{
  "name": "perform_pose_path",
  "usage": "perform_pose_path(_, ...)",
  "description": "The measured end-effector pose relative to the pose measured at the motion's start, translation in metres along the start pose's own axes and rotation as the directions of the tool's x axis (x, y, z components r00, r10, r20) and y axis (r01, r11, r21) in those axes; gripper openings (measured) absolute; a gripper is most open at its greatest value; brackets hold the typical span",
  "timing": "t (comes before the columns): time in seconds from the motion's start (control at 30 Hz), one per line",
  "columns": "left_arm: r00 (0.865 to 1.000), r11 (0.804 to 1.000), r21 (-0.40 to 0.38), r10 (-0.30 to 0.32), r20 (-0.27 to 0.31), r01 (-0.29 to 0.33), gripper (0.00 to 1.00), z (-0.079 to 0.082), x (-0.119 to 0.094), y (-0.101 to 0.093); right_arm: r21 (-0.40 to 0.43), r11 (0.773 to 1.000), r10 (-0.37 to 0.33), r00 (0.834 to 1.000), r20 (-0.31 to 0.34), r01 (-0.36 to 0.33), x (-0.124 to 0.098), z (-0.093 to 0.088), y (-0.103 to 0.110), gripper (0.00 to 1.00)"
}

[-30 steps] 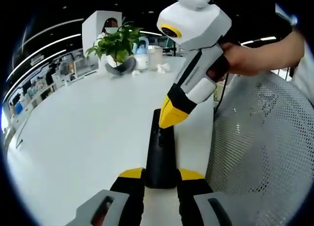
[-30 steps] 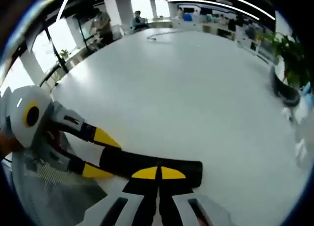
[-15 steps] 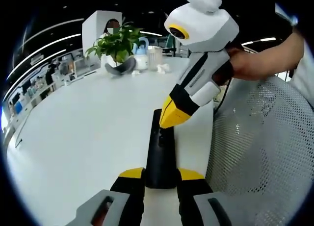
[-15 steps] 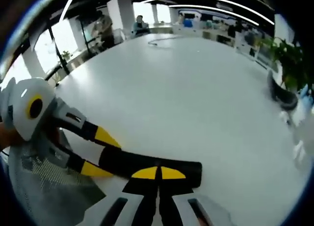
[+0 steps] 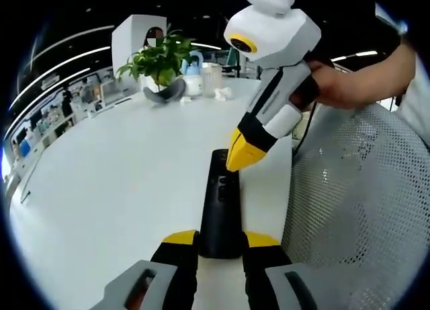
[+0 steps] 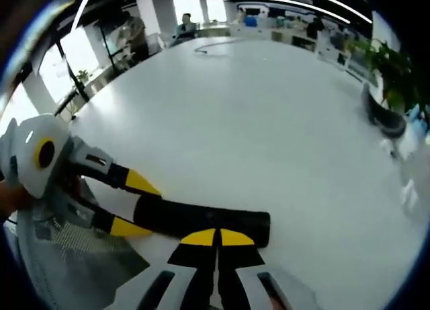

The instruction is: Press the specified remote control buttons in sequence, fully releasing each button before pressing the next.

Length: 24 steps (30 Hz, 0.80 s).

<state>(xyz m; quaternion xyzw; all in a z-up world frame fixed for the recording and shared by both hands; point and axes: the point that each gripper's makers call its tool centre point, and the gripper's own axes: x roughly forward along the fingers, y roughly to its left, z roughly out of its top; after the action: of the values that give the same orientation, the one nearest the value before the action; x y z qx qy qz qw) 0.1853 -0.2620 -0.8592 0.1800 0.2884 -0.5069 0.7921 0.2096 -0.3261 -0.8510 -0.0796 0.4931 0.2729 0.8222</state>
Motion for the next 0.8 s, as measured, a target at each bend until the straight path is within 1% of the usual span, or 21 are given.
perform_pose_path(0.17, 1.000, 1.000, -0.002, 0.000, 0.000, 0.000, 0.25, 0.0000, -0.0002, 0.0000, 0.039, 0.999, -0.001, 1.000, -0.024, 0.002, -0.0015, -0.0034, -0.0015, 0.00)
perform_pose_path(0.3, 1.000, 1.000, -0.005, 0.000, 0.002, 0.000, 0.25, 0.0000, -0.0002, 0.0001, 0.071, 0.997, 0.012, 0.999, -0.037, -0.009, -0.0017, -0.0054, -0.0002, 0.00)
perform_pose_path(0.37, 1.000, 1.000, -0.006, 0.000, 0.002, 0.000, 0.25, 0.0000, -0.0001, 0.0001, 0.068, 0.998, 0.009, 0.999, -0.038, -0.006, -0.0017, -0.0055, -0.0001, 0.00)
perform_pose_path(0.47, 1.000, 1.000, -0.007, 0.001, 0.003, -0.001, 0.25, 0.0002, -0.0003, 0.0001, 0.029, 0.999, -0.015, 0.999, -0.041, 0.016, -0.0019, -0.0044, 0.0017, 0.00)
perform_pose_path(0.53, 1.000, 1.000, -0.007, 0.002, 0.003, -0.002, 0.25, 0.0000, -0.0002, 0.0002, 0.010, 1.000, -0.021, 0.999, -0.029, 0.021, -0.0012, -0.0021, 0.0021, 0.00)
perform_pose_path(0.6, 1.000, 1.000, -0.007, 0.002, 0.003, -0.002, 0.25, 0.0001, -0.0004, 0.0000, -0.002, 1.000, -0.024, 0.999, -0.035, 0.024, -0.0004, -0.0021, 0.0016, 0.00)
perform_pose_path(0.67, 1.000, 1.000, -0.007, 0.002, 0.003, -0.002, 0.25, 0.0001, -0.0004, 0.0000, -0.003, 1.000, -0.028, 0.999, -0.022, 0.028, -0.0011, -0.0003, 0.0003, 0.00)
perform_pose_path(0.73, 1.000, 1.000, -0.007, 0.001, 0.003, -0.001, 0.25, 0.0002, -0.0005, -0.0002, 0.007, 1.000, -0.025, 0.999, -0.035, 0.026, 0.0005, -0.0021, -0.0016, 0.00)
perform_pose_path(0.8, 1.000, 1.000, -0.007, 0.001, 0.004, -0.001, 0.25, 0.0000, -0.0004, -0.0002, 0.014, 1.000, -0.018, 0.999, -0.030, 0.018, -0.0001, -0.0009, -0.0009, 0.00)
